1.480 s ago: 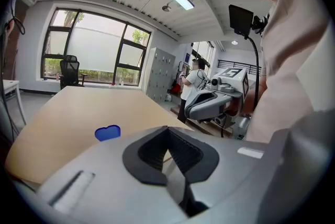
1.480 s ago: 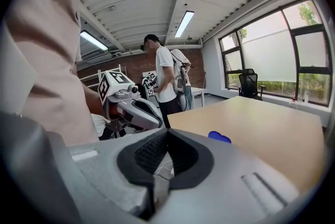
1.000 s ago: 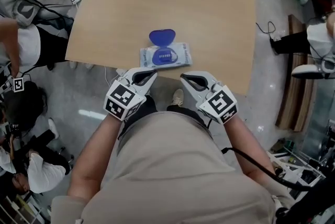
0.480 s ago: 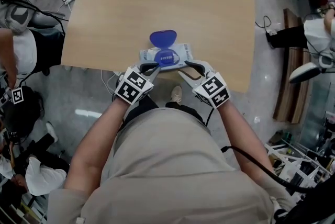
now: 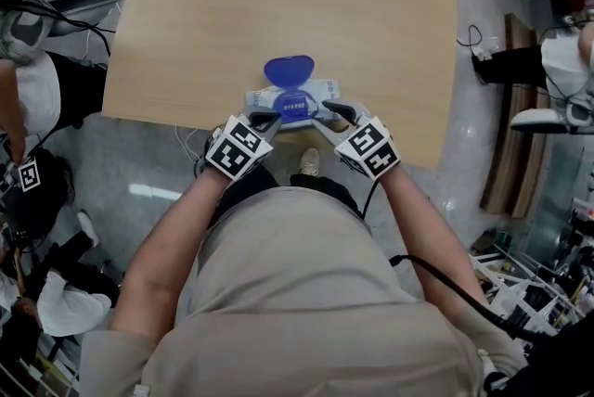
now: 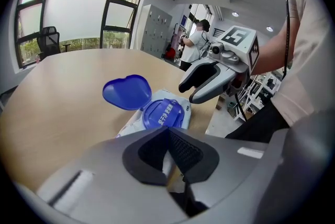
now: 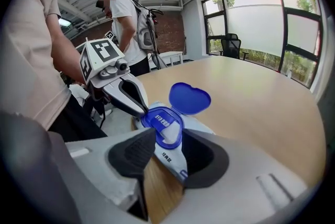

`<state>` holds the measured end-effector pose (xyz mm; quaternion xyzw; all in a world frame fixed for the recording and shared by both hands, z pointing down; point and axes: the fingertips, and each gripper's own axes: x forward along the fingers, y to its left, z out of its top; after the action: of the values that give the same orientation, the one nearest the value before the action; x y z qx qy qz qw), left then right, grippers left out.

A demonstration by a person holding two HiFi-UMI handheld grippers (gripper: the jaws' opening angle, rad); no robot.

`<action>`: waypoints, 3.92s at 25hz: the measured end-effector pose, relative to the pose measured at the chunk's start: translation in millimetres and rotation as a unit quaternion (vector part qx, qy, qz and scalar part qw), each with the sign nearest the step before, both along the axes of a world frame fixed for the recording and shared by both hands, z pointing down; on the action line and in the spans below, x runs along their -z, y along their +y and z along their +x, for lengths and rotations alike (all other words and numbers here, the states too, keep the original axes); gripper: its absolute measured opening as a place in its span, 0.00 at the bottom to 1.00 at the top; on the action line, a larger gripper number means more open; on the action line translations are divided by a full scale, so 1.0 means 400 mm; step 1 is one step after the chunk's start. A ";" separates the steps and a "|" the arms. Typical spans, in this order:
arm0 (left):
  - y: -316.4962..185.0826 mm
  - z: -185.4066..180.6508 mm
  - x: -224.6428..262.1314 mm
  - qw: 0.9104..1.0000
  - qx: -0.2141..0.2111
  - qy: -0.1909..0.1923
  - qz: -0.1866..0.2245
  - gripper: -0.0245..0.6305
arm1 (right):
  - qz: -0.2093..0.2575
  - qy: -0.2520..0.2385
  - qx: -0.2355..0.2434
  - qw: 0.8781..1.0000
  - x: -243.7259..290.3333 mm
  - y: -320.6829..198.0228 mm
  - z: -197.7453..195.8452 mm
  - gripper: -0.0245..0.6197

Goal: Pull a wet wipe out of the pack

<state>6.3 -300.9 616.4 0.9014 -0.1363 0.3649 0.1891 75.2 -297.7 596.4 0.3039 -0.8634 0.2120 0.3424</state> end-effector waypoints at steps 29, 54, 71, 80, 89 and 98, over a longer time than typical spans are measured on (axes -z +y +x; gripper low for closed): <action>0.002 0.009 -0.047 1.000 -0.015 -0.006 -0.020 0.04 | 0.021 0.097 0.099 0.990 -0.071 -0.025 -0.018 0.04; 0.003 0.007 -0.056 0.999 -0.029 -0.002 -0.016 0.04 | 0.116 0.041 0.030 0.992 0.201 -0.090 -0.021 0.04; 0.007 -0.008 -0.036 0.998 -0.060 0.031 0.010 0.04 | 0.177 0.066 -0.023 0.982 0.359 -0.057 -0.041 0.04; 0.025 -0.049 -0.022 0.997 -0.056 0.050 0.005 0.04 | 0.204 0.074 -0.065 0.974 0.444 -0.036 -0.047 0.04; 0.049 -0.127 0.103 0.994 -0.002 0.108 0.036 0.04 | 0.227 0.041 -0.099 0.968 0.521 0.047 -0.064 0.04; 0.247 -0.128 0.397 0.980 0.066 0.147 0.116 0.04 | 0.278 -0.029 -0.089 0.956 0.669 0.285 0.027 0.04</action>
<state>-45.0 -202.0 457.7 0.9500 -0.2076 0.1973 0.1244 86.0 -183.8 328.7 0.4564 -0.8673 0.0023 0.1986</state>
